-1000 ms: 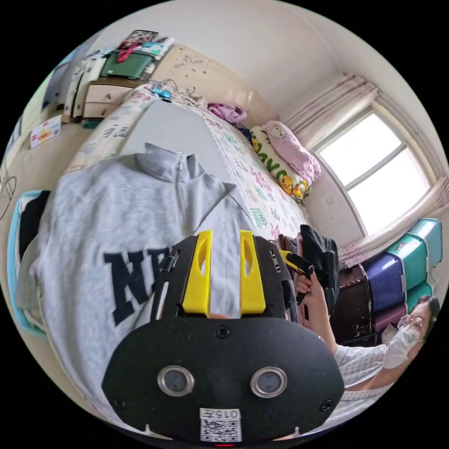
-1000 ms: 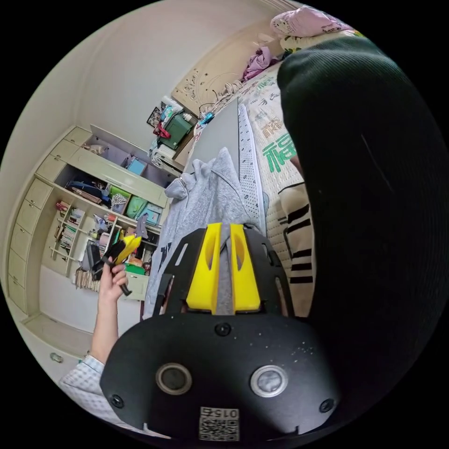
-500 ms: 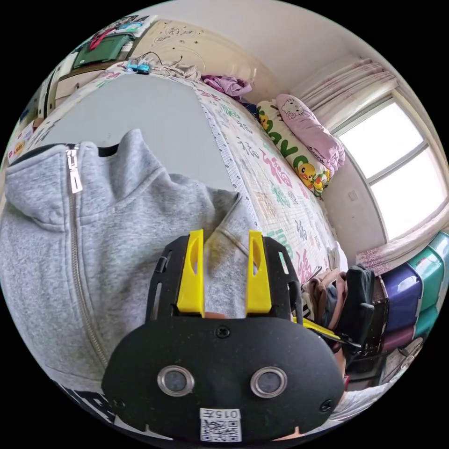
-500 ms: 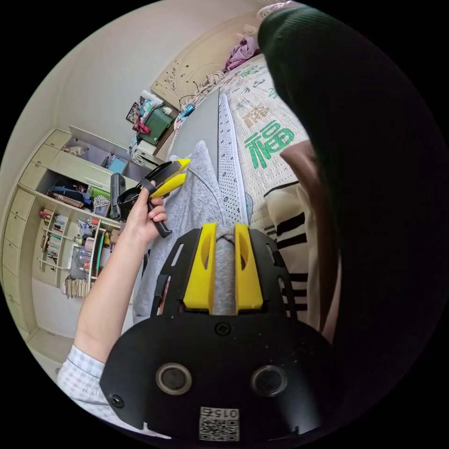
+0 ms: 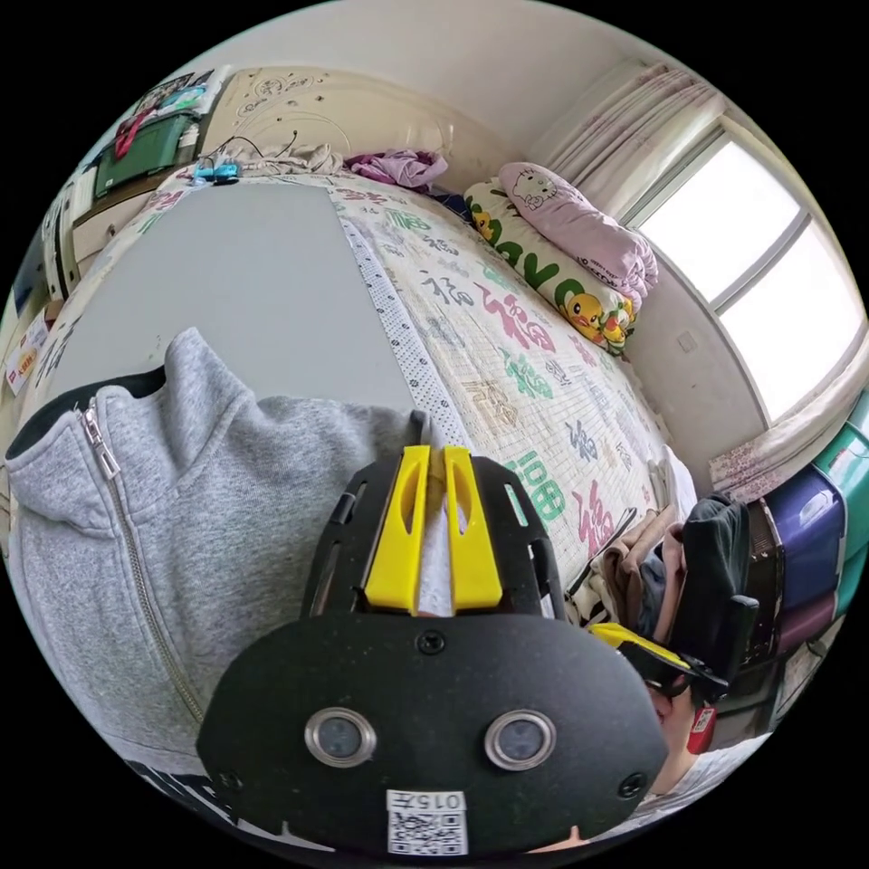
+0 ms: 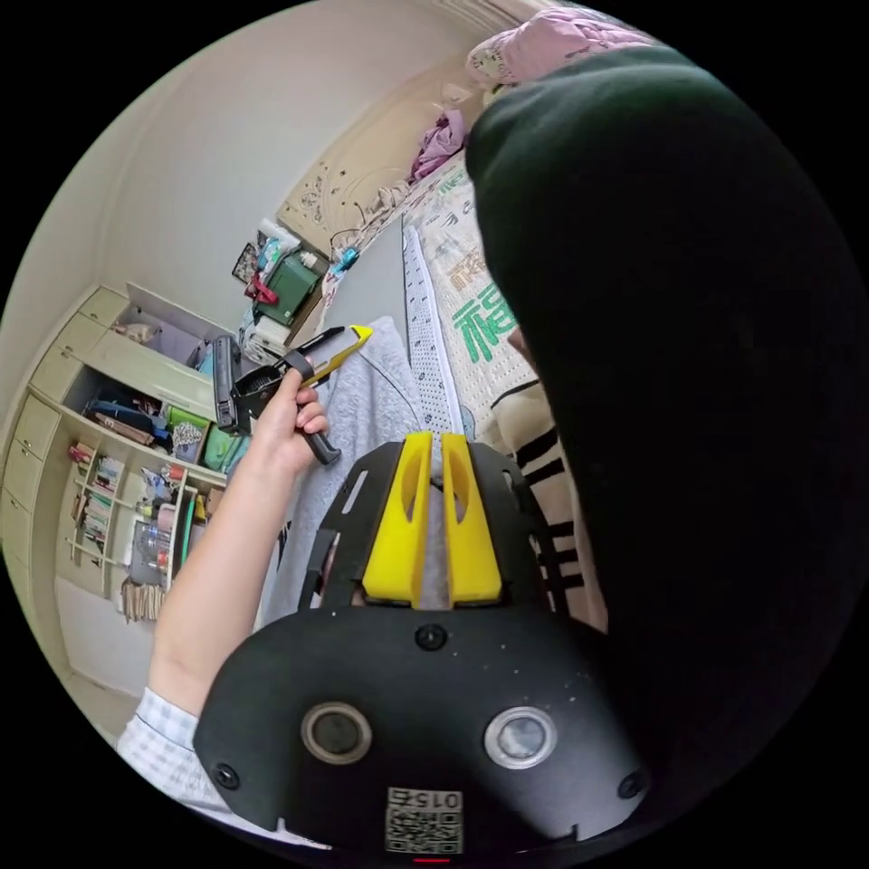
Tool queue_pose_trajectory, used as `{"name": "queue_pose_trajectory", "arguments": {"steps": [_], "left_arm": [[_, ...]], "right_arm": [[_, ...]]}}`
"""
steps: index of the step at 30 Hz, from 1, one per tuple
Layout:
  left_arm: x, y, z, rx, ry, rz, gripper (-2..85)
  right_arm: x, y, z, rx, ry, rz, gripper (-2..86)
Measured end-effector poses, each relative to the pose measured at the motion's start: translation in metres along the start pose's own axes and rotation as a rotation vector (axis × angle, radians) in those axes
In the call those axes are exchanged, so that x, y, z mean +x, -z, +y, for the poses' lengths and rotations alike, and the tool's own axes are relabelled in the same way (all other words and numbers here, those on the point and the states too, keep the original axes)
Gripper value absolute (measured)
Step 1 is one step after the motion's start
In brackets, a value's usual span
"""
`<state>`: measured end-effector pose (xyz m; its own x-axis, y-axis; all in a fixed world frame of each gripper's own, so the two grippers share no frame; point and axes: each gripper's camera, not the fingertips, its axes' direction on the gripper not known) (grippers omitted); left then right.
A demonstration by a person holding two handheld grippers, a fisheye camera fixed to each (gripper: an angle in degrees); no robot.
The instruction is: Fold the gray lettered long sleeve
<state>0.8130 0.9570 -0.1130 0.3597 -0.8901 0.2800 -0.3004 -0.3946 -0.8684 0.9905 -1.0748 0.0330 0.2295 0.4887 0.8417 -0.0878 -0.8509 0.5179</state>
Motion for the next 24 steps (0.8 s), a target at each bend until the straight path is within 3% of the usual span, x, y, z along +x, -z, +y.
{"name": "queue_pose_trajectory", "arguments": {"steps": [6,14,24], "left_arm": [[-0.024,0.005,0.019,-0.078,0.031,0.049,7.5],[-0.035,0.002,0.039,-0.119,0.048,0.035,8.1],[-0.021,0.004,0.031,-0.080,-0.016,-0.008,0.7]], "right_arm": [[0.027,0.023,-0.001,-0.002,-0.047,-0.149,7.8],[0.047,-0.004,0.002,-0.054,-0.116,-0.170,8.0],[0.065,-0.035,0.004,-0.008,-0.065,-0.047,-0.2]]}}
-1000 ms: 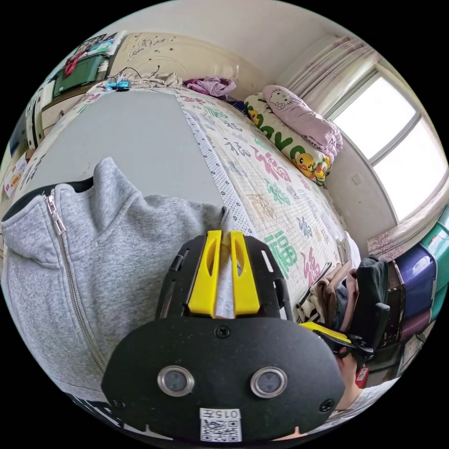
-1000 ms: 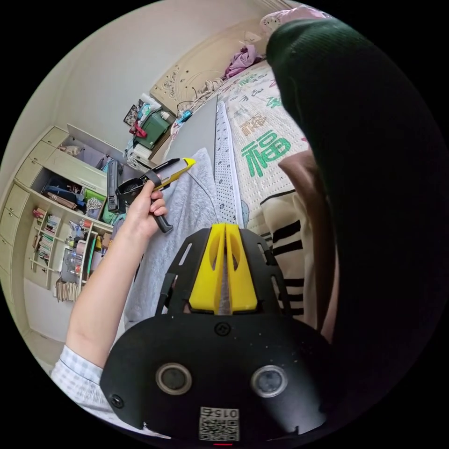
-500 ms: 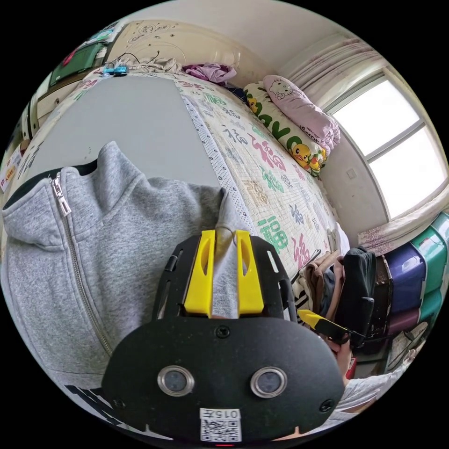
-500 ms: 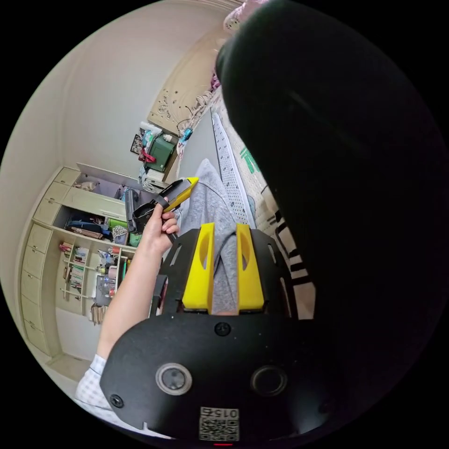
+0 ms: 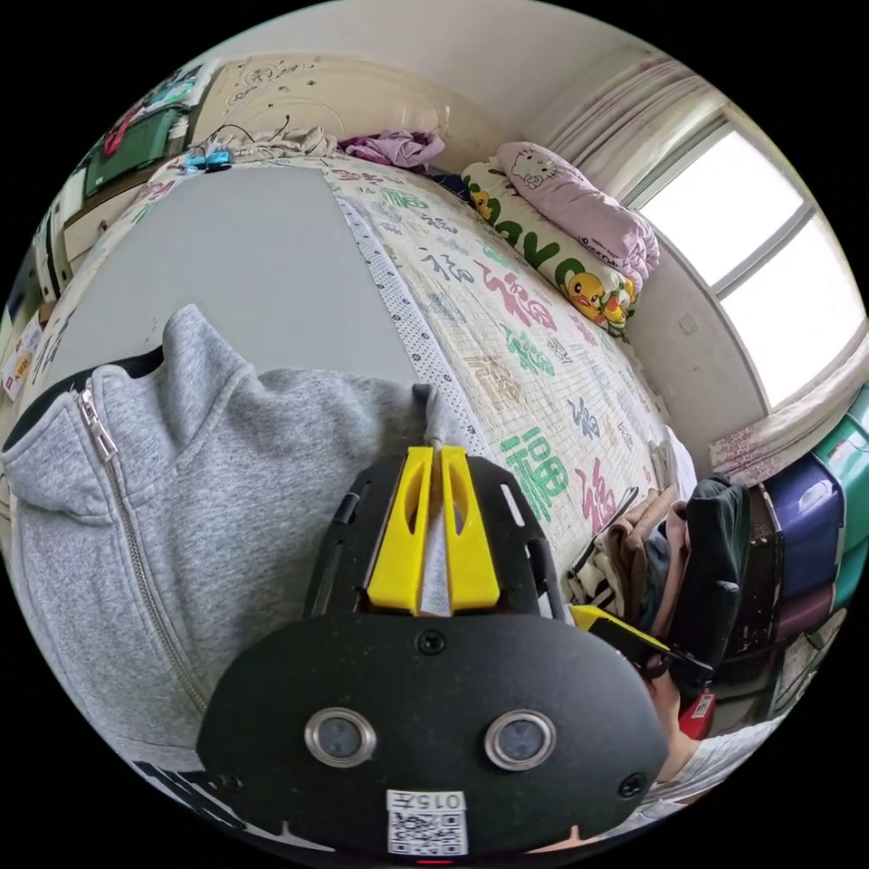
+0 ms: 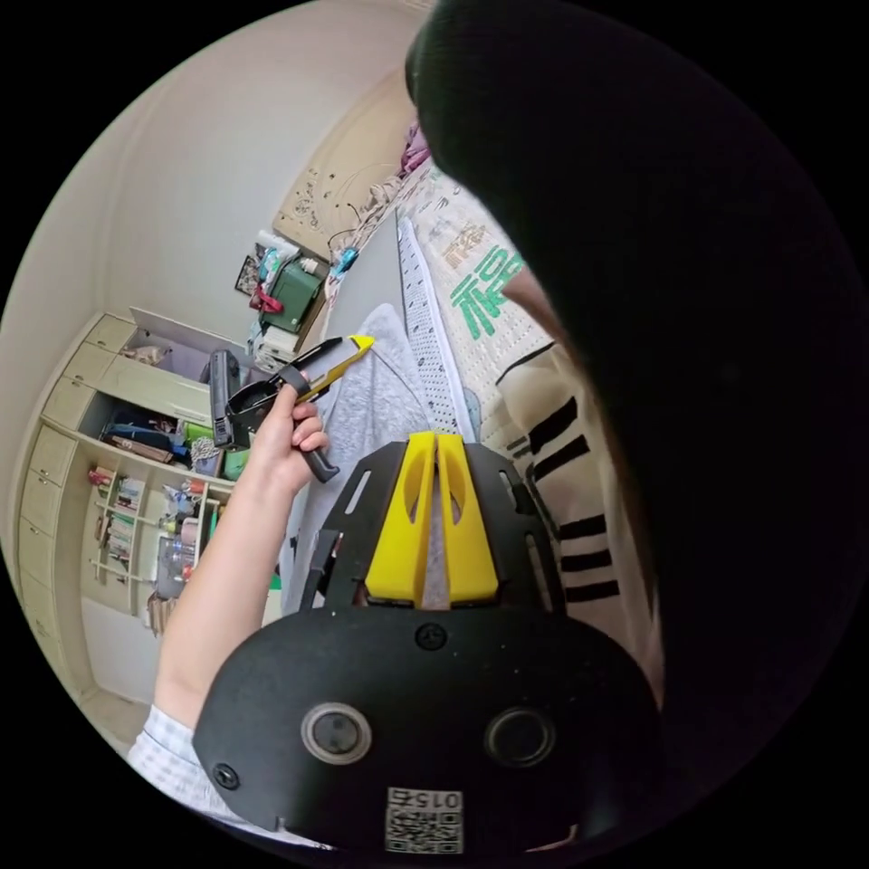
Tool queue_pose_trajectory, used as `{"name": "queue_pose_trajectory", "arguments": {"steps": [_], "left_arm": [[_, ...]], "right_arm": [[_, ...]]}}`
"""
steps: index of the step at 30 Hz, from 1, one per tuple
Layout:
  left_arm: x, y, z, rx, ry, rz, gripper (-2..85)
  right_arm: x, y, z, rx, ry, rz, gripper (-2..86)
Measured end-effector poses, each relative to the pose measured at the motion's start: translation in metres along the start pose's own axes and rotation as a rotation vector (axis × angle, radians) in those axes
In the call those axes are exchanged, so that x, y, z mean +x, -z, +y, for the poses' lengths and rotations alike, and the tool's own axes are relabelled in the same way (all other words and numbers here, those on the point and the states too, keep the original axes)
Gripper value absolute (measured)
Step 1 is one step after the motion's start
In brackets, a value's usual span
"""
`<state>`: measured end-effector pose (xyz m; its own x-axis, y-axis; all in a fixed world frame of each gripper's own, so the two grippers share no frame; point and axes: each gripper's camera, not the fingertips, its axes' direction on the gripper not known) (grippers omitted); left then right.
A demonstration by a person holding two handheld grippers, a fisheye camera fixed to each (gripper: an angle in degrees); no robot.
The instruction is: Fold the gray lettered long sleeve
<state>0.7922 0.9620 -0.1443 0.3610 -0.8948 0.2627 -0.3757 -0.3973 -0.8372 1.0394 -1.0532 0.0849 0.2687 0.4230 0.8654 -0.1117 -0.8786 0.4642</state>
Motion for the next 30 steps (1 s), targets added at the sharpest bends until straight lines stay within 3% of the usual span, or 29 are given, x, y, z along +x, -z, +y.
{"name": "queue_pose_trajectory", "arguments": {"steps": [9,13,18,23,27,30], "left_arm": [[0.029,-0.013,-0.014,-0.004,-0.025,-0.047,4.7],[0.016,0.045,0.007,0.044,0.004,0.038,7.0],[-0.005,0.174,0.116,0.155,0.013,0.256,6.8],[-0.036,0.288,0.273,0.249,0.088,-0.011,6.6],[-0.067,0.312,0.336,0.252,0.217,-0.012,6.6],[-0.061,0.332,0.337,0.227,0.181,-0.004,6.7]], "right_arm": [[0.031,-0.023,0.036,0.080,0.005,0.175,-0.5],[0.039,-0.034,0.060,0.078,0.036,0.166,-0.3],[0.032,-0.054,0.109,0.108,0.123,0.234,-0.2],[0.009,-0.062,0.173,0.190,0.236,0.374,-0.1],[-0.013,-0.064,0.248,0.293,0.411,0.519,0.1],[-0.040,-0.066,0.312,0.334,0.625,0.516,0.4]]}}
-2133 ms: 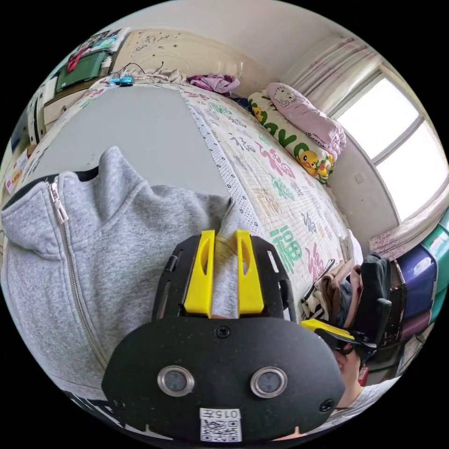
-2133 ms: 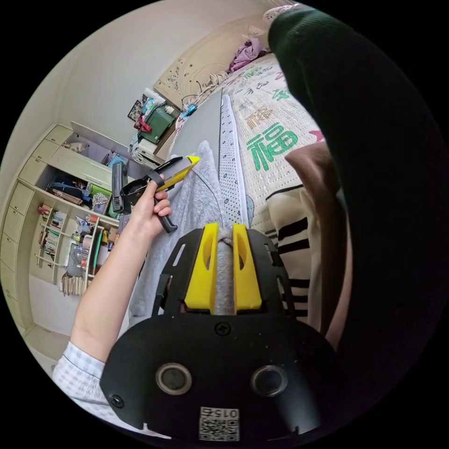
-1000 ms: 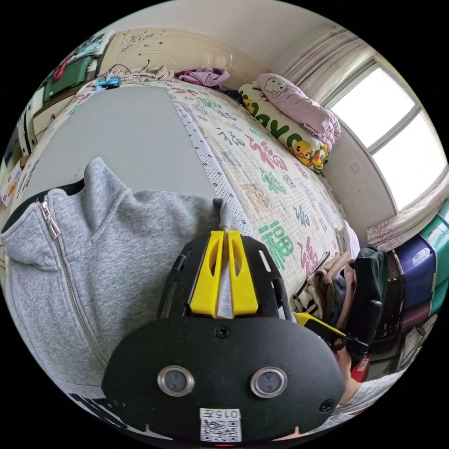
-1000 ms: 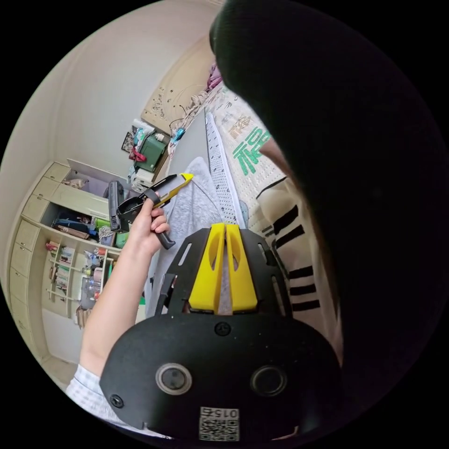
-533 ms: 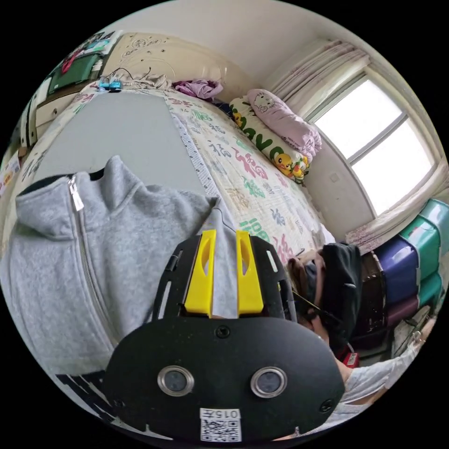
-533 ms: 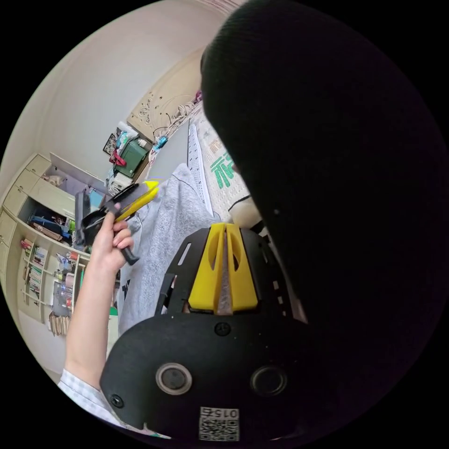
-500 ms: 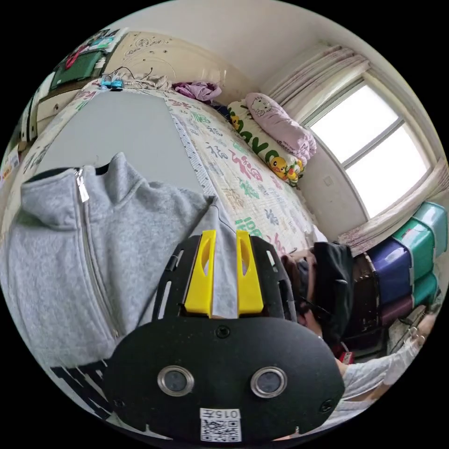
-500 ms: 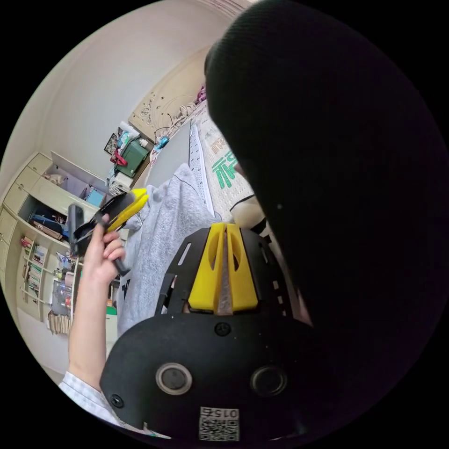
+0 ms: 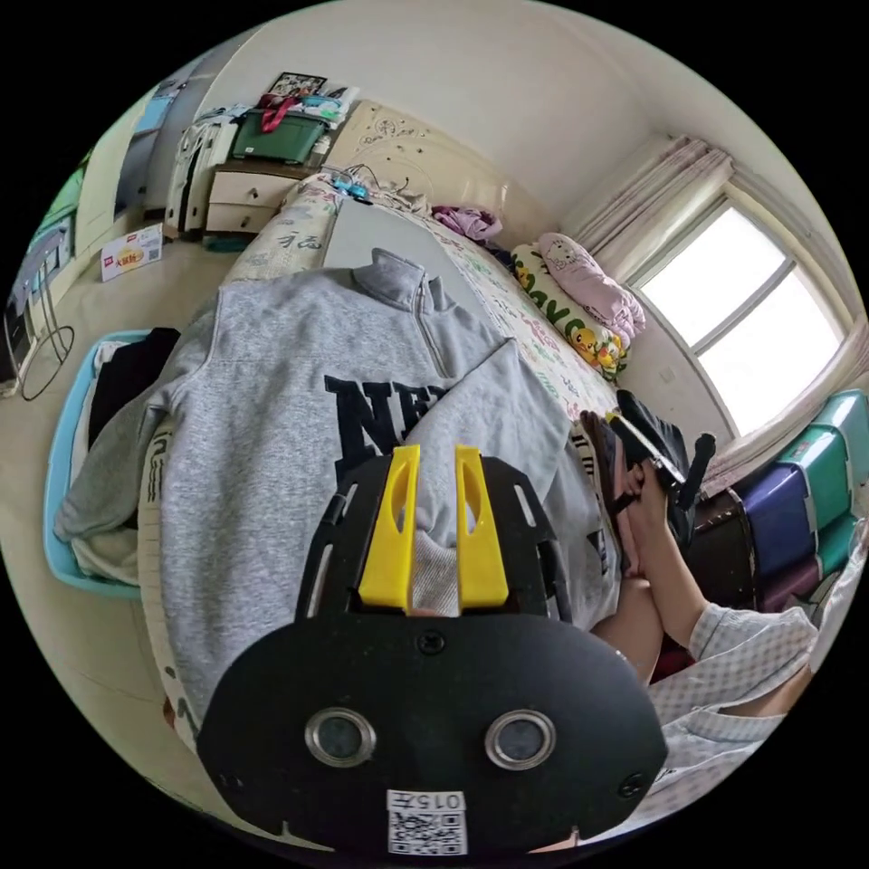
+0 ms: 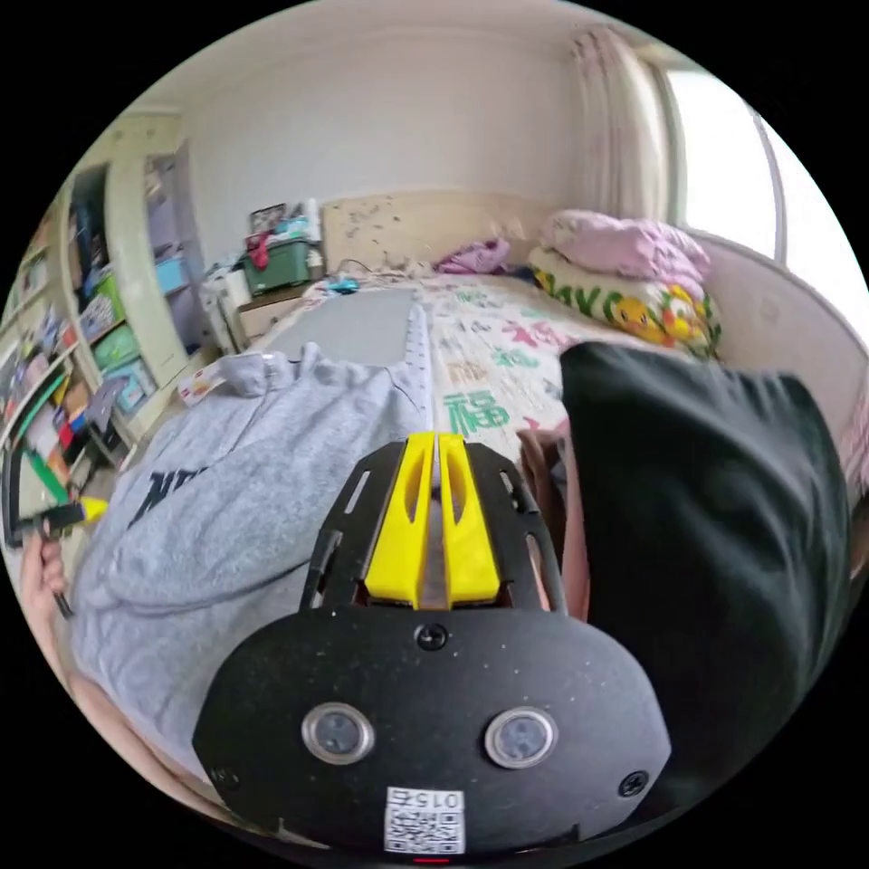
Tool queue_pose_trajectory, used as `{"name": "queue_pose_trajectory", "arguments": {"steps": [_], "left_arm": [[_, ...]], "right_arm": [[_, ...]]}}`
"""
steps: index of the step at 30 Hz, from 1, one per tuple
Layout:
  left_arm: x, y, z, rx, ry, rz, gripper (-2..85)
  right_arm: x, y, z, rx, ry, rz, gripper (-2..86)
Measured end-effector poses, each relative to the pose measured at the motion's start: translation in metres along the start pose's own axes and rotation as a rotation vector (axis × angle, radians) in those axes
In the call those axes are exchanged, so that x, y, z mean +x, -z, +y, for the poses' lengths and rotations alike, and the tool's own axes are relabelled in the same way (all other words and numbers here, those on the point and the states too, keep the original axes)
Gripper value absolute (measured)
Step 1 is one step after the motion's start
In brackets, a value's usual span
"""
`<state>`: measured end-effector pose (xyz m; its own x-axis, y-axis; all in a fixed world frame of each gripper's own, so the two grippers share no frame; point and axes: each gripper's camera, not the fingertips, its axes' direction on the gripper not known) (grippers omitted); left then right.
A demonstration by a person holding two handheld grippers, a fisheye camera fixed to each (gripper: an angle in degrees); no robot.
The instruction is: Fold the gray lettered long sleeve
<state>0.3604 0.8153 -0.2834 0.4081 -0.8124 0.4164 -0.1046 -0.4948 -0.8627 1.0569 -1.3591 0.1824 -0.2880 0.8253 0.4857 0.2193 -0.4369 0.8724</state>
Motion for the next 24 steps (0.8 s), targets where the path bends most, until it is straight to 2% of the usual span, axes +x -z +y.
{"name": "queue_pose_trajectory", "arguments": {"steps": [2,4,5,6,8,11,13,14,16,19,24], "left_arm": [[0.012,-0.003,-0.001,-0.082,-0.061,-0.062,7.1],[0.016,-0.013,0.001,-0.155,-0.090,-0.069,7.3],[0.017,-0.019,0.001,-0.191,-0.096,-0.038,7.4],[0.017,-0.022,0.000,-0.203,-0.093,-0.022,7.3],[0.019,-0.028,-0.005,-0.220,-0.085,0.006,6.8],[0.020,-0.034,-0.010,-0.268,-0.068,0.056,5.7],[0.023,-0.034,-0.011,-0.278,-0.066,0.074,4.2],[0.027,-0.033,-0.012,-0.283,-0.066,0.082,2.5],[0.038,-0.031,-0.013,-0.294,-0.089,0.068,0.7],[0.066,-0.022,-0.014,-0.276,-0.166,-0.034,-0.3],[0.096,-0.017,-0.013,-0.286,-0.211,-0.094,-0.6]], "right_arm": [[-0.040,0.025,0.025,0.042,0.171,-0.114,0.9],[-0.105,0.054,0.066,0.079,0.414,-0.374,2.9],[-0.121,0.060,0.077,0.079,0.467,-0.451,3.9],[-0.155,0.066,0.099,0.057,0.570,-0.603,5.9],[-0.208,0.067,0.131,-0.040,0.716,-0.747,8.5],[-0.281,0.054,0.187,-0.175,0.904,-0.724,9.8],[-0.303,0.044,0.219,-0.211,0.960,-0.694,7.1],[-0.311,0.037,0.239,-0.235,0.979,-0.684,3.0],[-0.315,0.034,0.274,-0.231,1.017,-0.654,-0.2],[-0.310,0.043,0.297,-0.236,1.085,-0.678,-0.7],[-0.302,0.030,0.344,-0.284,1.073,-0.715,-1.0]]}}
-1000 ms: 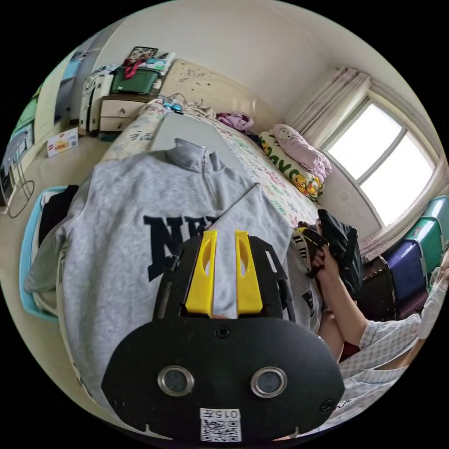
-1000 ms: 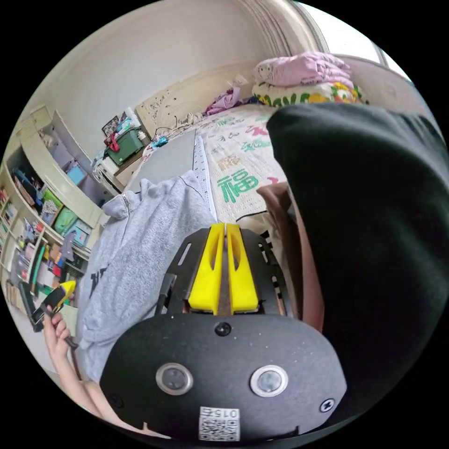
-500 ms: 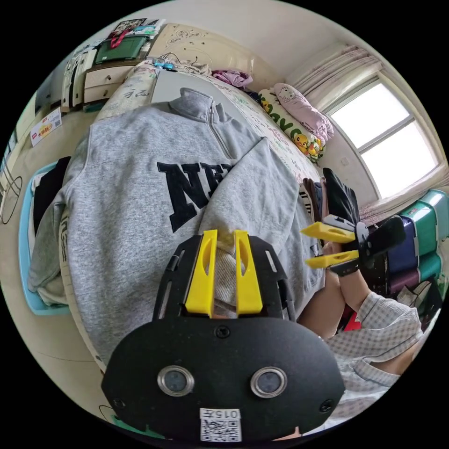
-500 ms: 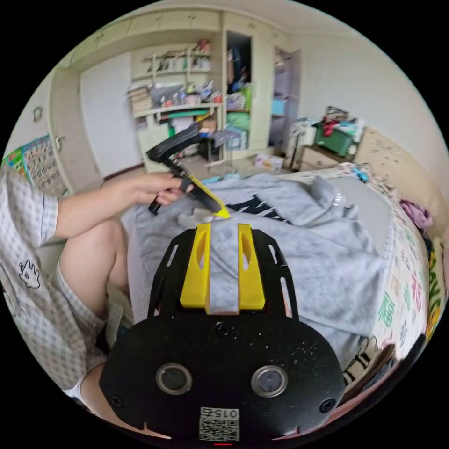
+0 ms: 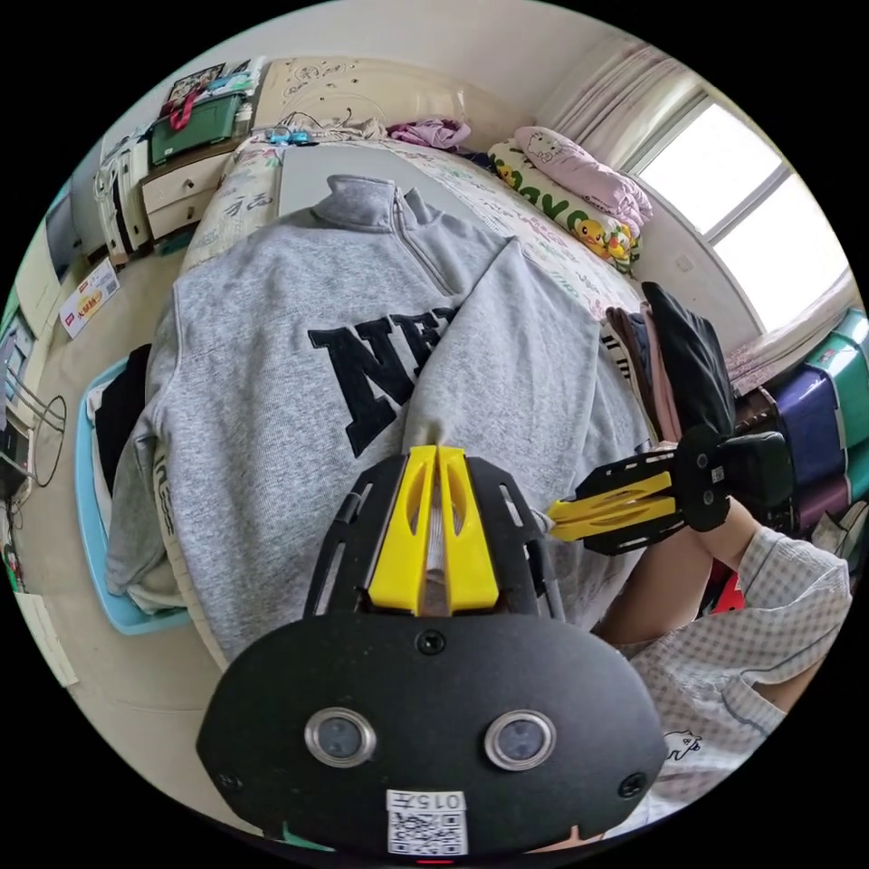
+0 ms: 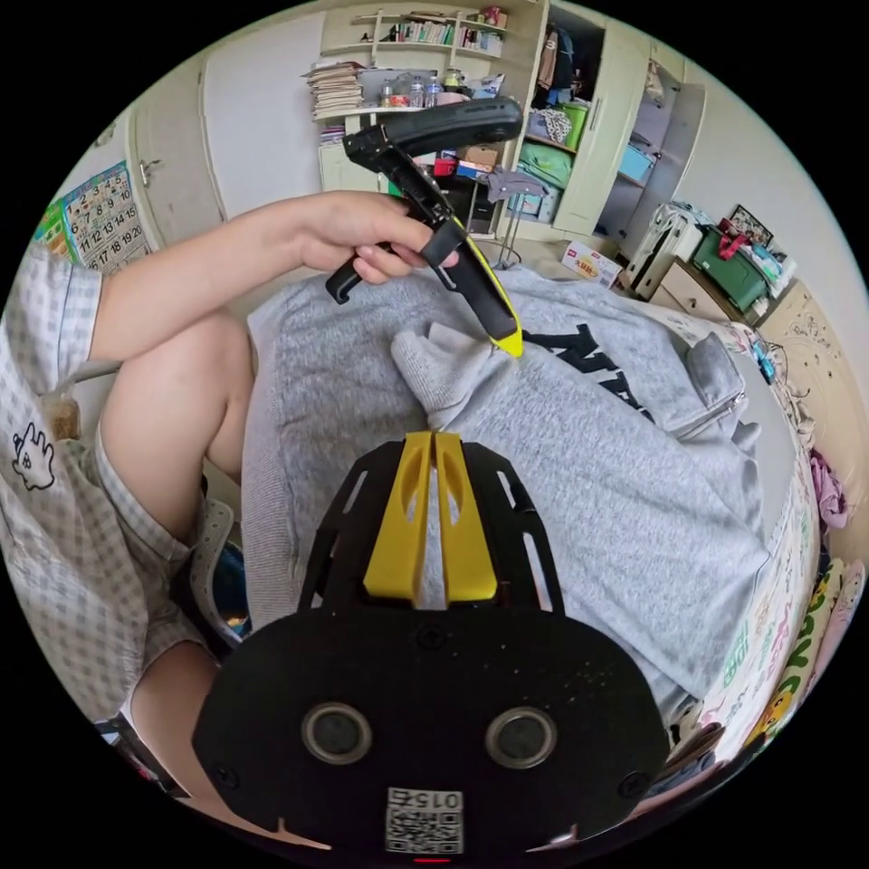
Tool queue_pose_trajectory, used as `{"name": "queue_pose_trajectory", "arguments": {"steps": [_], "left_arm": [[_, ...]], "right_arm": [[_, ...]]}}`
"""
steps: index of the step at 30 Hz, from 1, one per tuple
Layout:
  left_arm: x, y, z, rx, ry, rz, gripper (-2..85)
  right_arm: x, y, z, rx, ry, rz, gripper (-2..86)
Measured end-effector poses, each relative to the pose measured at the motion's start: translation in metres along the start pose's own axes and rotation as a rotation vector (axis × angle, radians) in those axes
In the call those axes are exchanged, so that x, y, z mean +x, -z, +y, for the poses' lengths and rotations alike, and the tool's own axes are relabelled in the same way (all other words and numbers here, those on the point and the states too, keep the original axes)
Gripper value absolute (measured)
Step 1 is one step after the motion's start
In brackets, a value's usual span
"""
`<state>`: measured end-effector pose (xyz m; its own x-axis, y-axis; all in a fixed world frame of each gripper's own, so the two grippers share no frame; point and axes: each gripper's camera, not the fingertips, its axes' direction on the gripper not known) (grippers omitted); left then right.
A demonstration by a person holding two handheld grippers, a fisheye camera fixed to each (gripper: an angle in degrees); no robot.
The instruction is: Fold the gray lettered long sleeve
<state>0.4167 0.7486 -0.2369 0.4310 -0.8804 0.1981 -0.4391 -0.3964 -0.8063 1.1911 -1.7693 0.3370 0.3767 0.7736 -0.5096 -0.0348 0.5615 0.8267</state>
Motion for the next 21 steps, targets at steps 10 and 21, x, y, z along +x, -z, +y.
{"name": "queue_pose_trajectory", "arguments": {"steps": [10,21], "left_arm": [[0.071,-0.008,-0.021,-0.098,-0.061,-0.161,-0.4],[0.086,0.025,-0.026,-0.060,-0.035,-0.061,-0.1]], "right_arm": [[-0.033,-0.036,0.041,-0.005,0.012,0.046,-0.9],[-0.031,-0.059,0.077,-0.007,-0.017,0.017,-0.9]]}}
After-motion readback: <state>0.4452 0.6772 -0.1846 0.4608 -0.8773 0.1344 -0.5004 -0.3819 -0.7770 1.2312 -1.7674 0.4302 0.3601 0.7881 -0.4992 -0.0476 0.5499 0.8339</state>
